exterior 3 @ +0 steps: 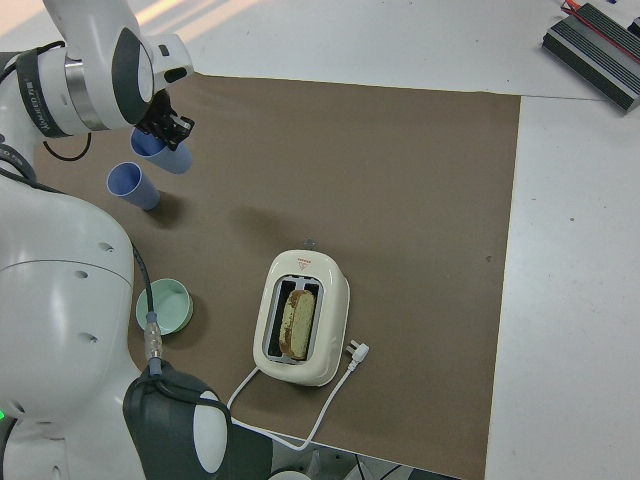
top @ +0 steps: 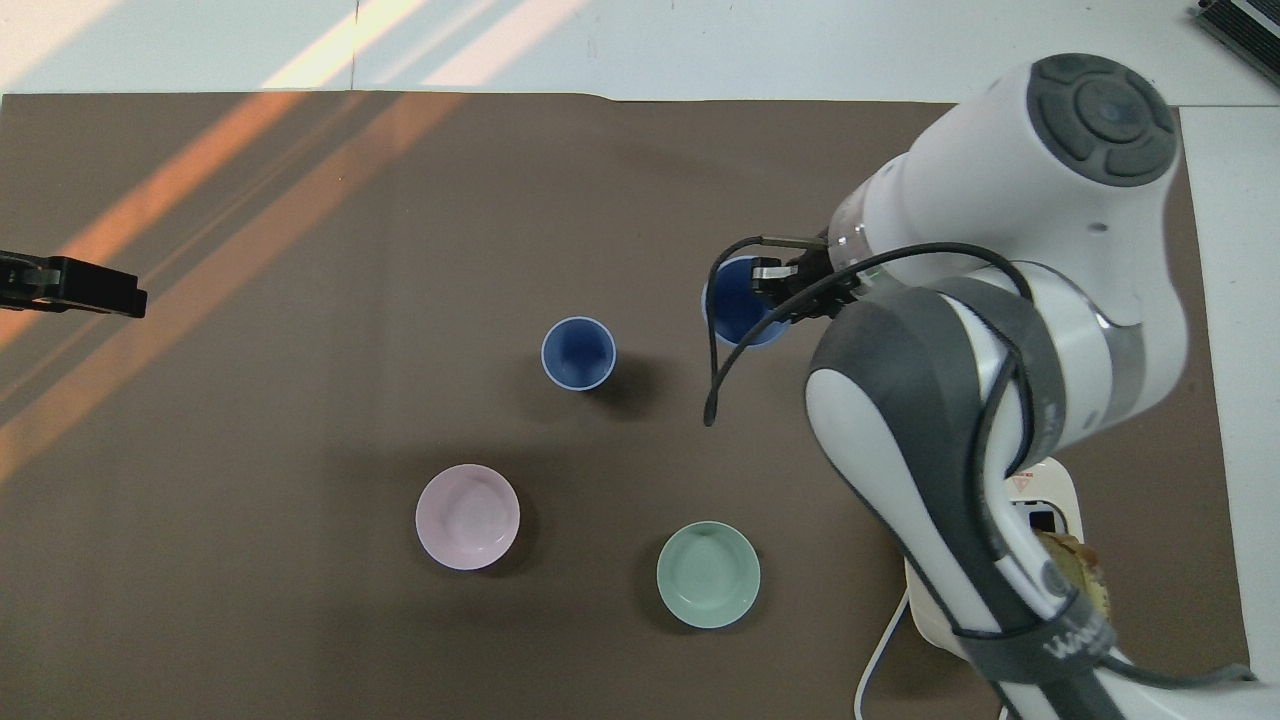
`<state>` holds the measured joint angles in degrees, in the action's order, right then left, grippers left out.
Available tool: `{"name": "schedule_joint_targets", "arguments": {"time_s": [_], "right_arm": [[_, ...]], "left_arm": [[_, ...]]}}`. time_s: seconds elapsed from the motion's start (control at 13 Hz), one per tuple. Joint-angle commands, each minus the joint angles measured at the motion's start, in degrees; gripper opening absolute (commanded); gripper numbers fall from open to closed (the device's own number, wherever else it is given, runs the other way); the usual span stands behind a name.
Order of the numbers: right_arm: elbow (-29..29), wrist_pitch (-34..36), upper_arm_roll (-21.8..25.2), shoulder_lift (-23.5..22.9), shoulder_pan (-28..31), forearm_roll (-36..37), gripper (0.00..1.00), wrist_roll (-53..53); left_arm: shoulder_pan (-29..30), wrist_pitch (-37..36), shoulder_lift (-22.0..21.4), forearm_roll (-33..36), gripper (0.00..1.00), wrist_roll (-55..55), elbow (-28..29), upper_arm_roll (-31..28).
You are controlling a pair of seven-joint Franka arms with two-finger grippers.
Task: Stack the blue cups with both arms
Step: 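Carry the held cup over the center blue cup and lower it in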
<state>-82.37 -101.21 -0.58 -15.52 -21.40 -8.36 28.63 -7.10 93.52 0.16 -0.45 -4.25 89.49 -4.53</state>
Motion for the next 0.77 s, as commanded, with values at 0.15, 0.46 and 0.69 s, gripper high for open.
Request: {"name": "schedule_joint_targets", "arguments": {"time_s": [0.15, 0.46, 0.69], "right_arm": [[7.8, 0.9, 0.1, -4.0, -7.8, -1.0, 0.0, 7.1], [7.1, 0.8, -0.6, -4.2, -10.0, -0.7, 0.0, 7.5], [4.9, -3.2, -0.5, -5.9, -11.0, -0.4, 0.0, 7.5]], "left_arm": [[0.8, -2.4, 0.4, 0.1, 1.0, 1.0, -1.6, 0.5], [0.8, -3.0, 0.3, 0.1, 1.0, 0.9, -1.4, 0.5], [0.8, -3.7, 0.1, 0.2, 1.0, 1.0, -1.3, 0.5]]}}
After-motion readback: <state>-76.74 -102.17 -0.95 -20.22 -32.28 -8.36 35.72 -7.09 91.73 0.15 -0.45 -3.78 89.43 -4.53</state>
